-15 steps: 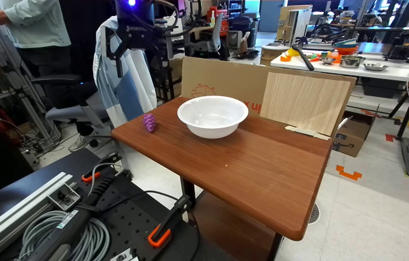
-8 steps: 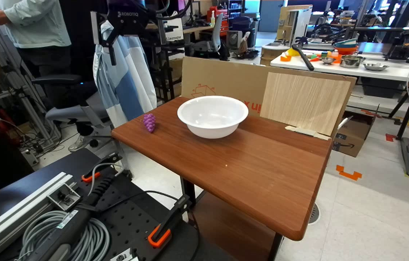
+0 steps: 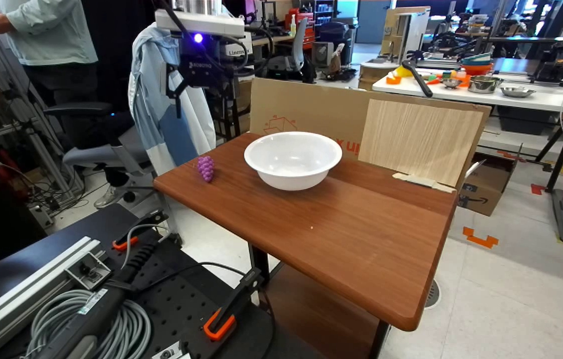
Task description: Put the purple toy in the bowl
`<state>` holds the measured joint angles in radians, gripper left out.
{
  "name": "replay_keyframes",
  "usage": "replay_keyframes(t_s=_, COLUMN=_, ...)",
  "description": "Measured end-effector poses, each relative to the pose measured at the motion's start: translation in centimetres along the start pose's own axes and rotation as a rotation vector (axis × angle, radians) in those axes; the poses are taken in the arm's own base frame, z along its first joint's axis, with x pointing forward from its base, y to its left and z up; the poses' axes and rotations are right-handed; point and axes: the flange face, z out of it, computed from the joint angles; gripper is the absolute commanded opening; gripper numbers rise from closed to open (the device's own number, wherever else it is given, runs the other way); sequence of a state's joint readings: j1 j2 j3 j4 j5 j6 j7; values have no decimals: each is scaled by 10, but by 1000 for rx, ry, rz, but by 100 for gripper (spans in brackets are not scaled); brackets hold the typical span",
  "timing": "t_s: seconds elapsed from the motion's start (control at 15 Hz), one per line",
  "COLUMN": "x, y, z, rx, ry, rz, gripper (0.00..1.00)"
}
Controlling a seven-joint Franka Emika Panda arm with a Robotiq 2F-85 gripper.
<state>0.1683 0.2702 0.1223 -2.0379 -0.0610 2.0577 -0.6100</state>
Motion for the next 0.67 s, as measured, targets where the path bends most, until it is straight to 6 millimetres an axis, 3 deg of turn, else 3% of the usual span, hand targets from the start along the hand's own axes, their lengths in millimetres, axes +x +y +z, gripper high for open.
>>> replay_keyframes(t_s=0.33, x=43, y=7, z=47, rx=78, ry=-64, rz=-8, gripper=100)
replay_keyframes(t_s=0.67, x=60, y=9, z=68, rx=113, ry=-93, rz=-11, gripper=100)
